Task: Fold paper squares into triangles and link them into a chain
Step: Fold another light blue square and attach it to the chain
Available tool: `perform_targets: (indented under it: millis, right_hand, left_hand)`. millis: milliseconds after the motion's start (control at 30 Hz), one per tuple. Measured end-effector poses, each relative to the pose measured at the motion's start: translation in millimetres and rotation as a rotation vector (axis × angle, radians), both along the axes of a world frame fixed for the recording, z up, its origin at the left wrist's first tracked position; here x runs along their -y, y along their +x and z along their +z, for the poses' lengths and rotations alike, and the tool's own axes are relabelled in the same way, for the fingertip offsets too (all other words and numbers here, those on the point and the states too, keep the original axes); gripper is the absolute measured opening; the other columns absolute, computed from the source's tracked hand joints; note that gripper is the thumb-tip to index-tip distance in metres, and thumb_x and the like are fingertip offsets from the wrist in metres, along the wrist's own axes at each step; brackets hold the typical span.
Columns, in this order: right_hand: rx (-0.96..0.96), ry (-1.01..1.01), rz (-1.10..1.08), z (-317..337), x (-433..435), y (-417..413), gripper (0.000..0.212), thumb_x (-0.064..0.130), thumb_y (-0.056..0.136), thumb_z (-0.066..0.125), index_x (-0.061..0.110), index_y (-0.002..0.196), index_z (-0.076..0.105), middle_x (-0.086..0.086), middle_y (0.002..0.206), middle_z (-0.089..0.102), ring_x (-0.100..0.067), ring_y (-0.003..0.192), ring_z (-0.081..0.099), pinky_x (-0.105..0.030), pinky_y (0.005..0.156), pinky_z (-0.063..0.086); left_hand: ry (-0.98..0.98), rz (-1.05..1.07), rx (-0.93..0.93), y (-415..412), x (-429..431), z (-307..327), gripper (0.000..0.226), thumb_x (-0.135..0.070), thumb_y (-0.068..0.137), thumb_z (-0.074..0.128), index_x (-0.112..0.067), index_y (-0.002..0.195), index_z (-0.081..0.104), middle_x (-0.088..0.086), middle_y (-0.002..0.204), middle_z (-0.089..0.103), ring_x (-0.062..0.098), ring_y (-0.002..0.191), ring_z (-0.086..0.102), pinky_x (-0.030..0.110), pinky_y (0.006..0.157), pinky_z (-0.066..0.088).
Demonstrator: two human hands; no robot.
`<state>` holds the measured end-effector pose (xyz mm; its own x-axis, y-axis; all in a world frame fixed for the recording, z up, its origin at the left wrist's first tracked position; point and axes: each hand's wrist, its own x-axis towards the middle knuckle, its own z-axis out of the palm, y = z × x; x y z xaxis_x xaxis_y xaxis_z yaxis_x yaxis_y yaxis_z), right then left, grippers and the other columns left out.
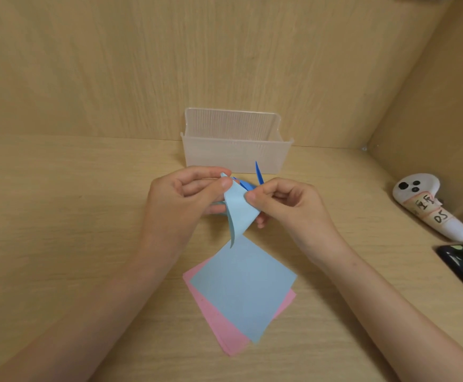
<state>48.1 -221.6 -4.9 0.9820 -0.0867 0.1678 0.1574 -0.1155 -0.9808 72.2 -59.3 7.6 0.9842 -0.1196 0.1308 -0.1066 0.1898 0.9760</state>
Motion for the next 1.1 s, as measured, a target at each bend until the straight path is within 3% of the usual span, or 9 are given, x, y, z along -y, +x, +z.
perform_targets:
  millis: [133, 233, 300, 800, 900, 1100]
  right_hand:
    - [-0.021, 0.047, 0.002, -0.2, -1.4, -0.9, 0.011, 0.012, 0.081, 0.069, 0.001, 0.082, 0.068, -0.014, 0.072, 0.065, -0.016, 0.056, 0.057, -0.022, 0.059, 0.05]
    - [-0.091, 0.134, 0.056, 0.9, -1.6, -2.1, 0.028, 0.024, 0.074, 0.069, 0.002, 0.09, 0.07, -0.009, 0.08, 0.071, -0.017, 0.071, 0.064, -0.026, 0.069, 0.054]
    - [-0.116, 0.171, 0.073, 1.2, -1.5, -2.3, 0.027, 0.023, 0.072, 0.069, 0.002, 0.089, 0.072, -0.01, 0.085, 0.073, -0.018, 0.078, 0.066, -0.028, 0.074, 0.055]
    - [-0.135, 0.248, 0.01, 1.3, -2.1, -2.4, 0.029, 0.02, 0.072, 0.07, -0.003, 0.09, 0.071, -0.017, 0.09, 0.072, -0.02, 0.08, 0.067, -0.026, 0.077, 0.055]
    - [-0.136, 0.253, 0.005, 1.5, -2.6, -2.8, 0.03, 0.017, 0.075, 0.068, -0.007, 0.093, 0.069, -0.02, 0.092, 0.071, -0.021, 0.079, 0.066, -0.023, 0.072, 0.054]
    - [-0.097, 0.308, 0.015, 2.9, -2.7, -2.8, 0.032, 0.027, 0.073, 0.067, 0.002, 0.092, 0.072, -0.015, 0.09, 0.073, -0.02, 0.081, 0.069, -0.026, 0.072, 0.055]
  left_hand:
    - [-0.038, 0.041, -0.032, -0.8, 1.2, -2.2, 0.006, -0.005, 0.082, 0.069, -0.011, 0.084, 0.07, 0.003, 0.074, 0.075, 0.014, 0.072, 0.073, 0.02, 0.062, 0.057]
    - [-0.103, 0.063, -0.062, -0.9, 1.6, -3.0, 0.006, -0.004, 0.082, 0.068, -0.009, 0.086, 0.07, 0.007, 0.078, 0.075, 0.017, 0.074, 0.073, 0.022, 0.064, 0.057]
    - [-0.129, 0.071, -0.062, -1.5, 2.4, -2.5, 0.007, -0.003, 0.083, 0.067, -0.009, 0.086, 0.07, 0.007, 0.08, 0.075, 0.017, 0.074, 0.073, 0.021, 0.063, 0.057]
    - [-0.181, 0.097, -0.062, -4.8, 6.0, -1.9, 0.008, -0.002, 0.083, 0.067, -0.009, 0.082, 0.069, 0.002, 0.074, 0.075, 0.015, 0.073, 0.073, 0.019, 0.062, 0.056]
    - [-0.181, 0.091, -0.049, -5.5, 6.4, -1.8, 0.009, -0.002, 0.083, 0.066, -0.01, 0.083, 0.069, 0.001, 0.074, 0.075, 0.015, 0.074, 0.073, 0.019, 0.063, 0.056]
    - [-0.2, 0.124, -0.04, -4.9, 5.7, -1.7, 0.008, -0.003, 0.084, 0.066, -0.01, 0.084, 0.069, 0.003, 0.08, 0.076, 0.017, 0.079, 0.073, 0.02, 0.066, 0.056]
